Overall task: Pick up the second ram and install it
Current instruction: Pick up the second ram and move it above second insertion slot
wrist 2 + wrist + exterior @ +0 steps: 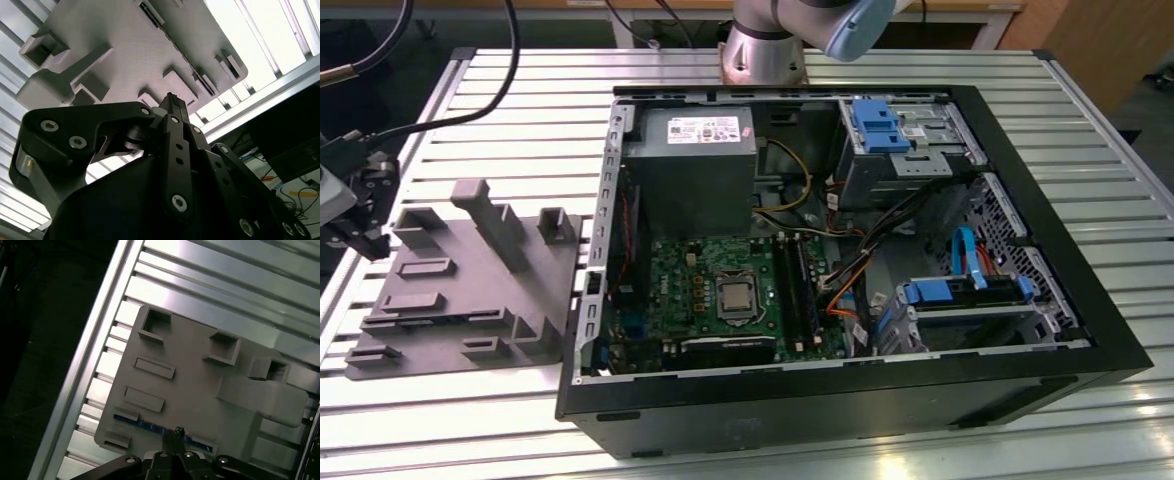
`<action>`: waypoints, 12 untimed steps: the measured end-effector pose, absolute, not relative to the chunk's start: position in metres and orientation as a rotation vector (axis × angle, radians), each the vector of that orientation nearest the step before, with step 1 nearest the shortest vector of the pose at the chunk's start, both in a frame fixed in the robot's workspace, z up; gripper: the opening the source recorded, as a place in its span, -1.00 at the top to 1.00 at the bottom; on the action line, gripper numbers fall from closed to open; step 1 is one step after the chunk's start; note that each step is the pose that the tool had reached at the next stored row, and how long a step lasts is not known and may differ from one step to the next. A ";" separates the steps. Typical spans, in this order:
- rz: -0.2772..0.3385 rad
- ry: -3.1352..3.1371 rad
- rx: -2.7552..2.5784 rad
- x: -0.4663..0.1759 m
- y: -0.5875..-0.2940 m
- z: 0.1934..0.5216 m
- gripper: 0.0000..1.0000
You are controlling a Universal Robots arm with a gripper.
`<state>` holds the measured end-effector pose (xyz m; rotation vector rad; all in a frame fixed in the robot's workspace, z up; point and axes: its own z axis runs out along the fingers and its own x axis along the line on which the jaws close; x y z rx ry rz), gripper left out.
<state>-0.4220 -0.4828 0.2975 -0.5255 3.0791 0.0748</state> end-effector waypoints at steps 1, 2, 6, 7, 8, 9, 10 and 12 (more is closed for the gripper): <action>0.075 3.076 -0.542 -0.422 -0.483 0.297 0.79; 0.075 3.074 -0.557 -0.422 -0.483 0.297 0.79; 0.076 3.063 -0.620 -0.422 -0.483 0.297 0.79; 0.076 3.060 -0.635 -0.422 -0.483 0.297 0.79; 0.076 3.057 -0.650 -0.423 -0.483 0.297 0.79; 0.076 3.054 -0.664 -0.423 -0.483 0.297 0.79; 0.076 3.052 -0.678 -0.423 -0.483 0.297 0.79; 0.076 3.046 -0.706 -0.423 -0.483 0.297 0.79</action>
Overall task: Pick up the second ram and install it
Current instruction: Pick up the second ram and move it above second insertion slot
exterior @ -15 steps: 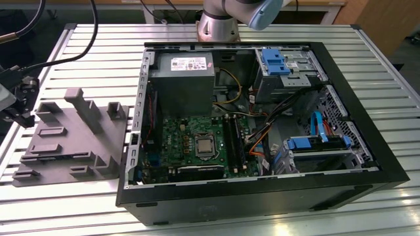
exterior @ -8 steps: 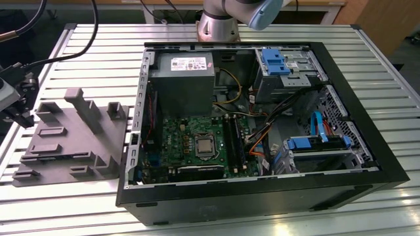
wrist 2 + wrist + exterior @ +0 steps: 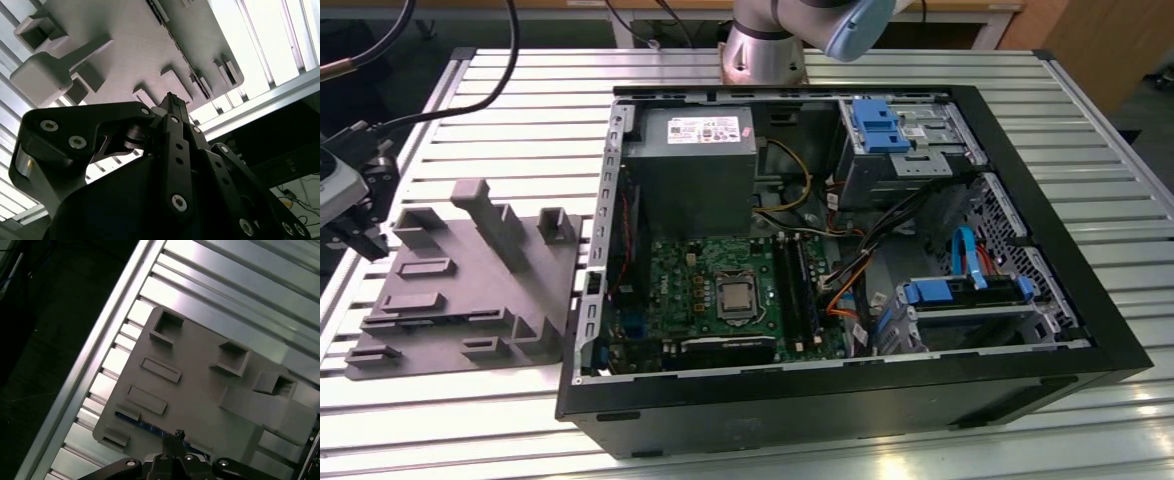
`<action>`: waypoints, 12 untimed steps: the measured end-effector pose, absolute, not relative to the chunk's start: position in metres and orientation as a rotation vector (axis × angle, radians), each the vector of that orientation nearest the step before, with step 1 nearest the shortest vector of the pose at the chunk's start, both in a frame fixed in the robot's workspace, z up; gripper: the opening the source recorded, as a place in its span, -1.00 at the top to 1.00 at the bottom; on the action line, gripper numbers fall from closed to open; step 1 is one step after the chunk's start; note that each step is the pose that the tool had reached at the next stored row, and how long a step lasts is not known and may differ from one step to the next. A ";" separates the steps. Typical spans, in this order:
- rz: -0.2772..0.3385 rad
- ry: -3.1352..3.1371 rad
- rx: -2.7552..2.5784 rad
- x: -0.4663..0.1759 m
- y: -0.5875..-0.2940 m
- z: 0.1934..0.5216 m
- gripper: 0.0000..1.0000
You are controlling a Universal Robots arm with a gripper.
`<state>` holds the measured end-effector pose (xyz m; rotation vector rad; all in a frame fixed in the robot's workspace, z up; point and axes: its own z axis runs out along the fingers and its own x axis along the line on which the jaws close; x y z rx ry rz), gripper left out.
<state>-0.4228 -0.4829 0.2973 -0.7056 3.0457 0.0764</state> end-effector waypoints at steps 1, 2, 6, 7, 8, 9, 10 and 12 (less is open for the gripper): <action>0.077 3.043 -0.720 -0.423 -0.483 0.297 0.79; 0.077 3.039 -0.733 -0.423 -0.483 0.297 0.79; 0.077 3.026 -0.790 -0.423 -0.483 0.297 0.79; 0.077 3.023 -0.805 -0.423 -0.483 0.297 0.79; 0.077 3.019 -0.819 -0.424 -0.483 0.297 0.79; 0.077 3.015 -0.835 -0.424 -0.483 0.297 0.79; 0.077 3.011 -0.851 -0.424 -0.483 0.297 0.79; 0.078 3.002 -0.882 -0.424 -0.483 0.297 0.79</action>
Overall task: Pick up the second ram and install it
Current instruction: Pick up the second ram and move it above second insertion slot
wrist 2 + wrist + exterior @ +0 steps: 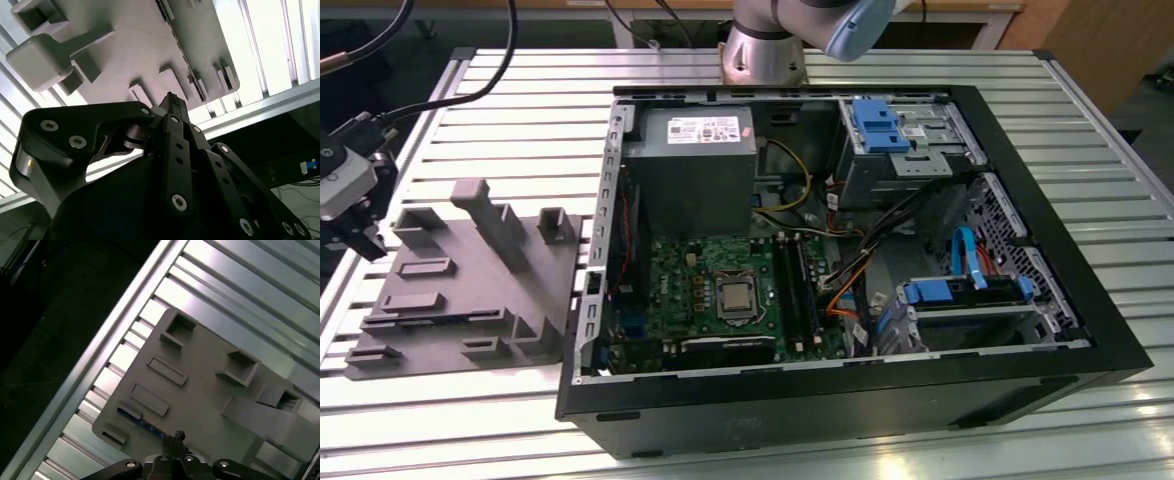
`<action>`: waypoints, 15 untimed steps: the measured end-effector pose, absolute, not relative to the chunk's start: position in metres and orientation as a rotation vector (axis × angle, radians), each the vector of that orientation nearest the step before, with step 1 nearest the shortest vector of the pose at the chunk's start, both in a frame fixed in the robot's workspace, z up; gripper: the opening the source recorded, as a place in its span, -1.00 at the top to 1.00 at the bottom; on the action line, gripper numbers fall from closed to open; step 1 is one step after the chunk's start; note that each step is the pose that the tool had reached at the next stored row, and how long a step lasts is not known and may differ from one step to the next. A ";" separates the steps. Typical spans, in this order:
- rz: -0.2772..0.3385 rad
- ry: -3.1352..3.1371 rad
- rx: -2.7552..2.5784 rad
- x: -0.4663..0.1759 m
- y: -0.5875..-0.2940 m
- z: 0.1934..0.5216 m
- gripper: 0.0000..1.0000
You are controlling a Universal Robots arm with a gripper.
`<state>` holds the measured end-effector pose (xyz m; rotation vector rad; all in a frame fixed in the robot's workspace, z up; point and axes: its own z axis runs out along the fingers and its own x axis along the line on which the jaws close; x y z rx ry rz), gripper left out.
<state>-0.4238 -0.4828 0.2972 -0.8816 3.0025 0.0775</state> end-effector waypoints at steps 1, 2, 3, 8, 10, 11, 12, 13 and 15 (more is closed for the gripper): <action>0.078 2.998 -0.897 -0.424 -0.483 0.297 0.79; 0.078 2.994 -0.912 -0.424 -0.483 0.297 0.79; 0.078 2.989 -0.928 -0.424 -0.483 0.297 0.79; 0.078 2.967 -1.002 -0.424 -0.483 0.297 0.79; 0.078 2.958 -1.029 -0.424 -0.483 0.297 0.79; 0.079 2.953 -1.045 -0.424 -0.483 0.297 0.79; 0.079 2.948 -1.058 -0.424 -0.483 0.297 0.79; 0.079 2.943 -1.072 -0.424 -0.483 0.297 0.79; 0.079 2.933 -1.100 -0.425 -0.483 0.297 0.79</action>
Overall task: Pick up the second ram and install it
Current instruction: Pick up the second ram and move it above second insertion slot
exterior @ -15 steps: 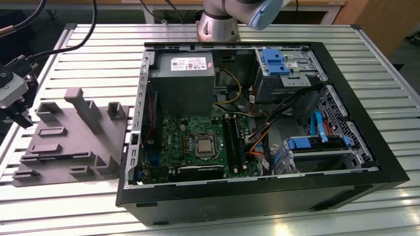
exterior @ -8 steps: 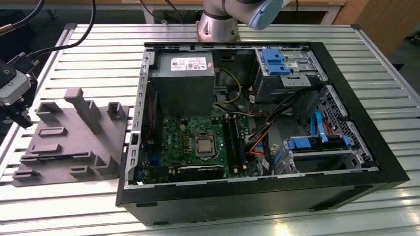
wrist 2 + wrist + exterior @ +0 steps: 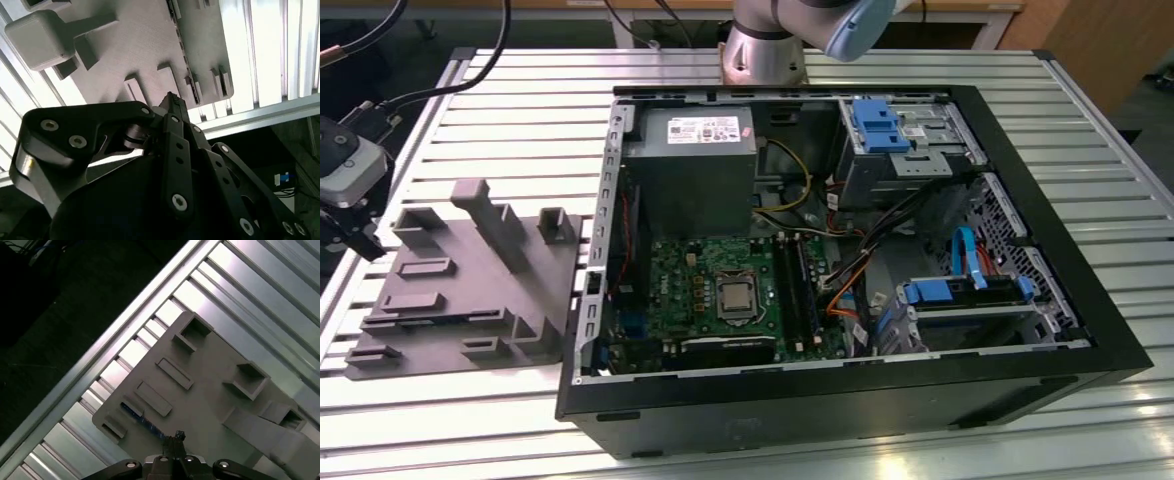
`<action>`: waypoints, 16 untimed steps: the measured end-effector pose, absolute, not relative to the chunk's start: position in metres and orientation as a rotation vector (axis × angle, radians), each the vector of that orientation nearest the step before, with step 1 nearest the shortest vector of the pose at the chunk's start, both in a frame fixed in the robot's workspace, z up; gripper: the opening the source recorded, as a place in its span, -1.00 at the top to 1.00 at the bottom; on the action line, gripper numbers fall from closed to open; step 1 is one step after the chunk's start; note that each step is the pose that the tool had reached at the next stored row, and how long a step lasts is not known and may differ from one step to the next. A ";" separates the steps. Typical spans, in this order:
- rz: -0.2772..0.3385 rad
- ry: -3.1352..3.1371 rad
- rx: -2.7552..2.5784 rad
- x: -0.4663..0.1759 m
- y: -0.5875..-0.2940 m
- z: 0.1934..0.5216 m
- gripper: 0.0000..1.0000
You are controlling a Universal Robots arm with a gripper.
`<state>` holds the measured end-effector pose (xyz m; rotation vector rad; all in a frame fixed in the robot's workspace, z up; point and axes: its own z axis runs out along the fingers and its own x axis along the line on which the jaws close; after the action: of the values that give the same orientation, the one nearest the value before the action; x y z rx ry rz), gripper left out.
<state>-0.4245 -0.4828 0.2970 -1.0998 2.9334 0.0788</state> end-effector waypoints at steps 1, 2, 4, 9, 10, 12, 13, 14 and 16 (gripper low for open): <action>0.079 2.928 -1.114 -0.425 -0.483 0.297 0.79; 0.079 2.923 -1.128 -0.425 -0.483 0.297 0.79; 0.079 2.911 -1.159 -0.425 -0.483 0.297 0.79; 0.079 2.879 -1.241 -0.425 -0.483 0.297 0.79; 0.079 2.872 -1.258 -0.425 -0.483 0.297 0.79; 0.080 2.855 -1.298 -0.425 -0.483 0.296 0.79; 0.080 2.848 -1.314 -0.425 -0.483 0.296 0.79; 0.080 2.840 -1.332 -0.425 -0.483 0.296 0.79; 0.080 2.825 -1.365 -0.425 -0.483 0.296 0.79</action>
<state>-0.4246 -0.4828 0.2962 -1.3652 2.8248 0.0797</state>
